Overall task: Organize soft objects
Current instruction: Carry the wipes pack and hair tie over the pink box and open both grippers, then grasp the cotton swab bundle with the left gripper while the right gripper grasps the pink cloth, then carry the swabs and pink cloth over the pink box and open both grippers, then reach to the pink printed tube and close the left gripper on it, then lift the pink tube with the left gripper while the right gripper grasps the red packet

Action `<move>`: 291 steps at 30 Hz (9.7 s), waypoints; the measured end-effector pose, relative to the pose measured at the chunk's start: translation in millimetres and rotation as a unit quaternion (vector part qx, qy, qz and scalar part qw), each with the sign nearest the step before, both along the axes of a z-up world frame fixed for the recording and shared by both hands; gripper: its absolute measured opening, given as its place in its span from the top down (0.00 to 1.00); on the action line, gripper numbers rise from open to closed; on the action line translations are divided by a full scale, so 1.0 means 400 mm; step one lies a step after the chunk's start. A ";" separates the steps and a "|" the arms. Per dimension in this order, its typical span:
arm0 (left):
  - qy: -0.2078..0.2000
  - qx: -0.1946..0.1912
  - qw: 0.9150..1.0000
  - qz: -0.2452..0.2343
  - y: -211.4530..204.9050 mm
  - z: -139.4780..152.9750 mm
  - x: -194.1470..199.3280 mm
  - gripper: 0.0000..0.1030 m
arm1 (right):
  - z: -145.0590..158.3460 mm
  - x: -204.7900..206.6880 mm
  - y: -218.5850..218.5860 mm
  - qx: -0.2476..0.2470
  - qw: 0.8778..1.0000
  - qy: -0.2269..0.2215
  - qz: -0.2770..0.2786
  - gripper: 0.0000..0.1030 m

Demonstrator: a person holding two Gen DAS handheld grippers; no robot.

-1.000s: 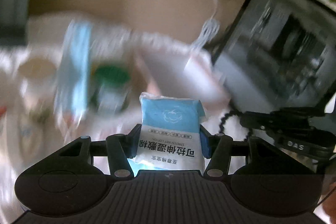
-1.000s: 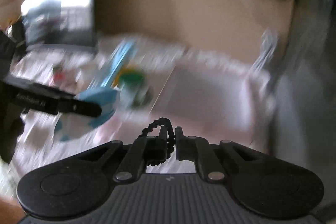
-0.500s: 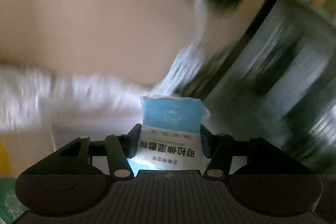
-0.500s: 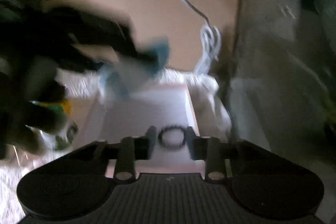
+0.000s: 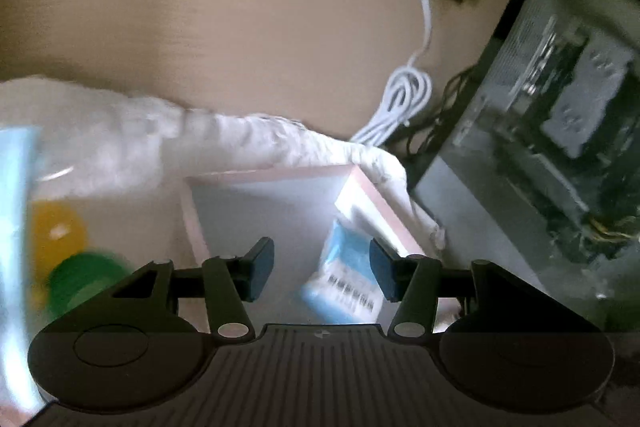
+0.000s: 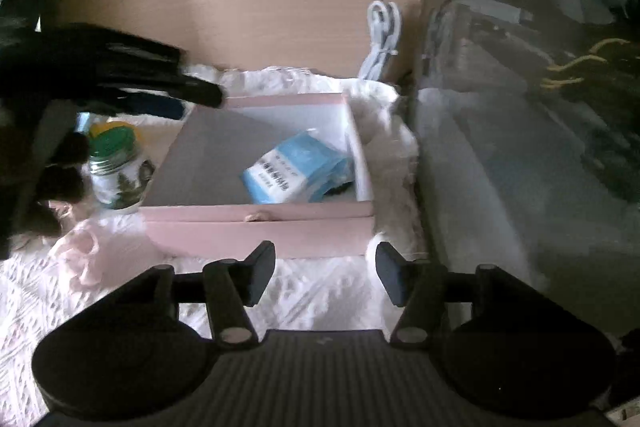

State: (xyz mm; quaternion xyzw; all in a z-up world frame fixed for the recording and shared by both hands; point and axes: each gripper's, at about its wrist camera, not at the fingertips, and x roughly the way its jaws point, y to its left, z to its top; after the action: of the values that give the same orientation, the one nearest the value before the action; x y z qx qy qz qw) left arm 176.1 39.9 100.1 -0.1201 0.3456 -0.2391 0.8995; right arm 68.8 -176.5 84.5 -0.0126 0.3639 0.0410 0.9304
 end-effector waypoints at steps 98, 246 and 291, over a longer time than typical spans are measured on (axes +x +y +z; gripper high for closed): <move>0.033 0.223 0.971 -0.082 0.444 -0.151 -0.504 0.28 | -0.139 -0.020 0.362 -0.009 0.979 0.116 0.165 0.39; 0.084 0.203 0.929 0.299 0.715 -0.182 -0.054 0.56 | -0.009 -0.128 0.337 -0.038 0.993 0.048 0.098 0.43; 0.101 -0.012 0.939 0.327 1.004 -0.134 -0.596 0.60 | -0.086 0.137 1.138 0.021 0.939 0.099 0.329 0.95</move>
State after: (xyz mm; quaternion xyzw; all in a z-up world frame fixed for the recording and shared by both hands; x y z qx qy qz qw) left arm -62.3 441.6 46.4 -0.2605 0.3730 0.0779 0.8871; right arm 123.7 278.7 50.3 -0.1080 0.4285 0.3534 0.8245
